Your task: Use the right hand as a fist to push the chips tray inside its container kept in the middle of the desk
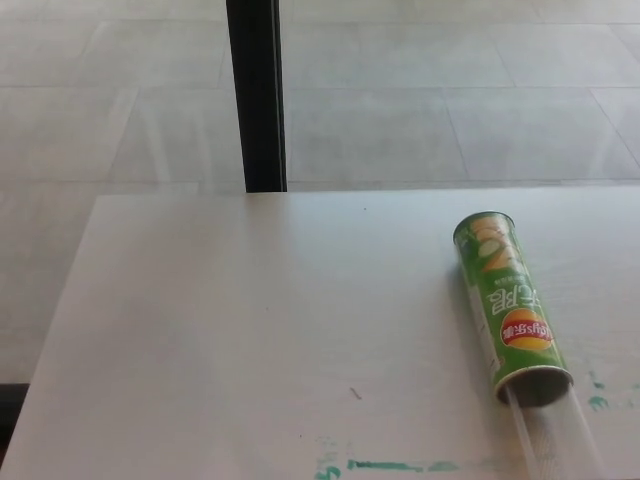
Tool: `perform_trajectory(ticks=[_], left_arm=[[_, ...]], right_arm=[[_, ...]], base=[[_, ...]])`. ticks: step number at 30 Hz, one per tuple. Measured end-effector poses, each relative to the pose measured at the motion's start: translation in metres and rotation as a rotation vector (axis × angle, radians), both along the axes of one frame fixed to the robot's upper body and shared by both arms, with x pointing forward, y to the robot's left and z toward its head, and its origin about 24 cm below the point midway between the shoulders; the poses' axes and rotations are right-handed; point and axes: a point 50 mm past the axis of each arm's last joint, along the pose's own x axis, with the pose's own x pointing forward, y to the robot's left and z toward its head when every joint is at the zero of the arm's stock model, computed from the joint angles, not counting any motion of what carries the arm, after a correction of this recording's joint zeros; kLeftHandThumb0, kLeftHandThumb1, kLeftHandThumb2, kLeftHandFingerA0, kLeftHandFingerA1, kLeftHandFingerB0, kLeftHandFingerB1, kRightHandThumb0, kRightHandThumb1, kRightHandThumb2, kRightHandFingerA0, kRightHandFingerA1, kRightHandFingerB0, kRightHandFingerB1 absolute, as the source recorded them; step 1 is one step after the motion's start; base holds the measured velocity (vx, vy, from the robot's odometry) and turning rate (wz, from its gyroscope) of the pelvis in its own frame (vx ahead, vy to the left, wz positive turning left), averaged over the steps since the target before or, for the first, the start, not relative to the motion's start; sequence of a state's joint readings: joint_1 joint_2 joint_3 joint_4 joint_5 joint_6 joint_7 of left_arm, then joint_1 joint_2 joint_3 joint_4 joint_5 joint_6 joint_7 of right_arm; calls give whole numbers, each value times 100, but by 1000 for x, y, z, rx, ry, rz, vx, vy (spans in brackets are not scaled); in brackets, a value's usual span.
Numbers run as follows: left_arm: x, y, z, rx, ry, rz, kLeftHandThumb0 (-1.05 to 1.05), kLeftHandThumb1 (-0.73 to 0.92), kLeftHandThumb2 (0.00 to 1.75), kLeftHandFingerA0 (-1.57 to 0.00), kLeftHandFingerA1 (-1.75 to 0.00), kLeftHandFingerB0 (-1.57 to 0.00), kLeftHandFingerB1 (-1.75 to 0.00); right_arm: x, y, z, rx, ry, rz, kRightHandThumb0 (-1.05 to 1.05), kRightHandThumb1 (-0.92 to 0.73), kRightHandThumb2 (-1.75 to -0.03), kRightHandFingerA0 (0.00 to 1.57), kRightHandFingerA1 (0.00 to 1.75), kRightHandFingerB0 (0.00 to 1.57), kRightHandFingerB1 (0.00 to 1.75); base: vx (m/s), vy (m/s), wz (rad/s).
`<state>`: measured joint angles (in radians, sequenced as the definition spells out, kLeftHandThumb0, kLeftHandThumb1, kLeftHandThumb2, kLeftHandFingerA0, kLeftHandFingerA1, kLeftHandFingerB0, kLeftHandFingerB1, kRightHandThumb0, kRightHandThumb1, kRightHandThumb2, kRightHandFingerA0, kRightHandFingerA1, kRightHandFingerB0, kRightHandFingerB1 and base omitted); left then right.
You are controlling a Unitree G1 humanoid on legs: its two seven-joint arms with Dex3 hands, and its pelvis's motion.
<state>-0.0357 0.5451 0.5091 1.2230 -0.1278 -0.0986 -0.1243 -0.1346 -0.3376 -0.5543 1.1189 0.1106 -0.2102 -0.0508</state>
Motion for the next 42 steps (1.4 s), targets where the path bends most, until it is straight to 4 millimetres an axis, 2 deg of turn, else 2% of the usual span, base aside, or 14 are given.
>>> perform_trajectory(ticks=[4, 5, 6, 7, 14, 15, 16, 17, 22, 25, 27, 38, 40, 42], left_arm=[[-3, 0, -1, -12, -13, 16, -74, 92, 71, -52, -64, -42, -48], [-3, 0, -1, -15, -14, 18, -73, 92, 70, -55, -62, -45, -48], [-3, 0, -1, -17, -16, 21, -72, 92, 70, -56, -61, -46, -48], [-2, 0, -1, -18, -18, 22, -71, 92, 71, -55, -61, -45, -49], [-2, 0, -1, -28, -30, 29, -73, 92, 71, -53, -62, -46, -48], [-2, 0, -1, -28, -30, 30, -72, 92, 71, -54, -65, -46, -49], [-2, 0, -1, -28, -31, 30, -71, 92, 68, -58, -68, -50, -50], [-2, 0, -1, -29, -32, 32, -73, 92, 69, -54, -69, -47, -51], [-4, 0, -2, -33, -33, 40, -72, 92, 71, -52, -62, -44, -48], [-4, 0, -2, -36, -37, 46, -72, 92, 69, -56, -65, -46, -49], [-4, 0, -2, -38, -38, 49, -72, 92, 68, -56, -66, -47, -49], [-4, 0, -3, -40, -37, 49, -71, 92, 68, -54, -66, -45, -48], [-4, 0, -3, -40, -37, 49, -72, 92, 68, -54, -64, -47, -48], [-4, 0, -3, -40, -38, 49, -72, 92, 68, -57, -63, -48, -48]], right_arm=[[-5, -3, 0, 8, -28, -41, -75, -69, -139, 135, 158, 12, 90], [-5, -4, 0, 7, -32, -47, -98, -92, -94, 74, 175, 0, 160], [-6, -4, 1, 4, -35, -52, -100, -92, -98, 68, 175, 20, 121], [-6, -6, 2, -2, -38, -59, -72, -81, -145, 130, 155, 0, 81], [5, -29, 34, -48, -224, -222, -89, -86, -132, 79, 134, 8, 69], [6, -33, 39, -54, -252, -245, -96, -92, -99, 52, 175, 0, 73], [7, -37, 44, -61, -273, -263, -102, -79, -110, 62, 136, 0, 64], [8, -40, 48, -69, -289, -274, -97, -92, -83, 50, 175, 0, 81], [19, -55, 79, -126, -400, -325, -91, -82, -129, 78, 129, 6, 62], [28, -59, 95, -147, -463, -339, -94, -92, -82, 56, 165, 0, 73], [33, -60, 103, -158, -497, -339, -88, -83, -131, 79, 127, 0, 50], [63, -41, 171, -309, -738, -162, -104, -79, -122, 79, 122, 32, 89], [66, -31, 176, -328, -762, -101, -99, -92, -73, 84, 140, 19, 113], [69, -21, 180, -340, -781, -44, -99, -68, -118, 96, 126, 30, 88]], base=[[0, 0, 0], [0, 0, 0], [0, 0, 0], [0, 0, 0], [0, 0, 0], [0, 0, 0], [0, 0, 0], [0, 0, 0], [0, 0, 0], [0, 0, 0], [0, 0, 0], [0, 0, 0], [0, 0, 0], [0, 0, 0]])
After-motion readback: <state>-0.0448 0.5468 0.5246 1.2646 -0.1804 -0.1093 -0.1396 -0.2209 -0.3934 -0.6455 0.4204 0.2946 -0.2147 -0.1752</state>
